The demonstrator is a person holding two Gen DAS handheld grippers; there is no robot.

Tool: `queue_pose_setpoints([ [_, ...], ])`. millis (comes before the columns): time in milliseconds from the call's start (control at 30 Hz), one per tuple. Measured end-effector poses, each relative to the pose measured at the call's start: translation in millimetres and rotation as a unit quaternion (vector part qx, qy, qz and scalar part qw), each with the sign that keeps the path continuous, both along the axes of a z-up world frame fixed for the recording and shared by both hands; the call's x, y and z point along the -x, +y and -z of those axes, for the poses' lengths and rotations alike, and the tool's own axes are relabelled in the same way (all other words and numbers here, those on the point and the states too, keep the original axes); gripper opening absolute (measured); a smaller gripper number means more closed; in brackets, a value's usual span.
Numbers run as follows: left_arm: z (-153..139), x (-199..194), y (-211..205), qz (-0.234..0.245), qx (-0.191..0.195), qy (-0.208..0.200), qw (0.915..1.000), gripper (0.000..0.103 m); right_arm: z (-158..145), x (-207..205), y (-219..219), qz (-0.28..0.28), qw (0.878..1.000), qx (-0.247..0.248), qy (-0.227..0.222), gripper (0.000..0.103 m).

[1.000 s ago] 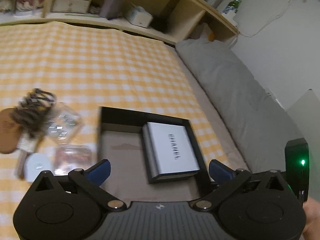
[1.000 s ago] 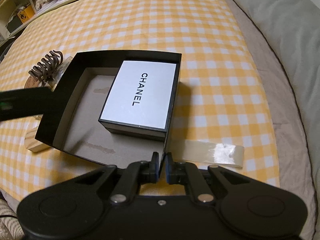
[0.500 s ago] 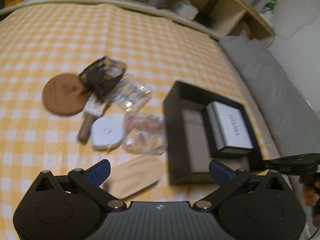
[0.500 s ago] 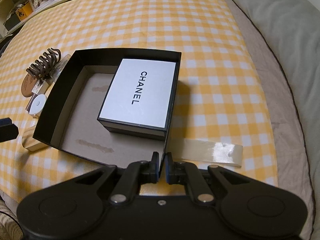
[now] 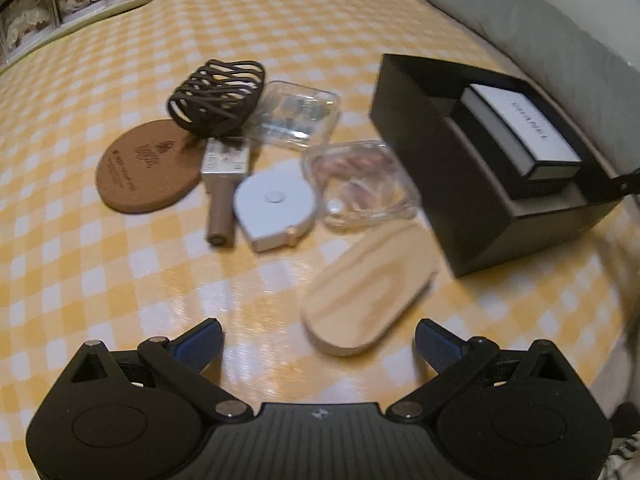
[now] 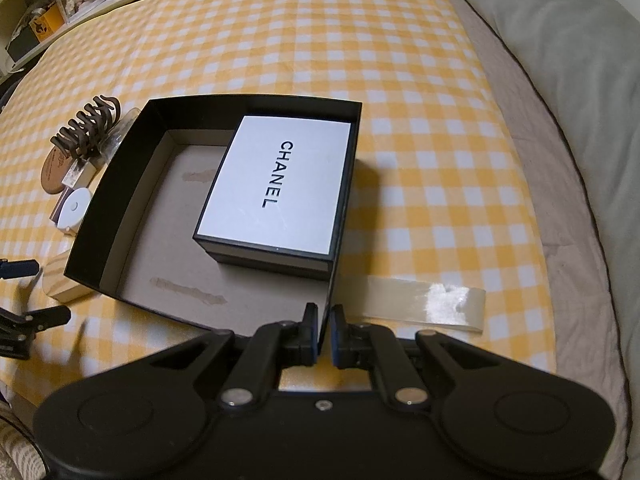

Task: Organize rigid objects
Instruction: 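Grasp the light wooden oval block with the left tool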

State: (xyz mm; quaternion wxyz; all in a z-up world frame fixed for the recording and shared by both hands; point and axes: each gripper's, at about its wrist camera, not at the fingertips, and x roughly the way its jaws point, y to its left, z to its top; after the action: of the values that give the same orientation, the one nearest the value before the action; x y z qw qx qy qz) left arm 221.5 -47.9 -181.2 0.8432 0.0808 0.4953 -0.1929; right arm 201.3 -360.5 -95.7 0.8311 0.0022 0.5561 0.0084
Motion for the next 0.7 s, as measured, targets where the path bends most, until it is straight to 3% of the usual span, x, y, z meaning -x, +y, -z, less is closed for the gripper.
queue_pose_setpoints([
  [367, -1, -19, 27, -0.043, -0.007, -0.032, 0.9986, 0.096, 0, 0, 0, 0.000, 1.000, 0.001, 0.000, 0.007],
  [433, -1, -18, 26, -0.039, -0.002, -0.032, 0.9987, 0.096, 0, 0, 0, 0.000, 1.000, 0.001, 0.000, 0.007],
  [567, -5, -12, 19, 0.003, 0.044, -0.017, 0.9989, 0.096, 0, 0, 0, 0.000, 1.000, 0.001, 0.000, 0.007],
  [700, -4, -7, 2, 0.002, 0.050, -0.016, 0.9986, 0.096, 0, 0, 0, 0.000, 1.000, 0.003, 0.000, 0.007],
])
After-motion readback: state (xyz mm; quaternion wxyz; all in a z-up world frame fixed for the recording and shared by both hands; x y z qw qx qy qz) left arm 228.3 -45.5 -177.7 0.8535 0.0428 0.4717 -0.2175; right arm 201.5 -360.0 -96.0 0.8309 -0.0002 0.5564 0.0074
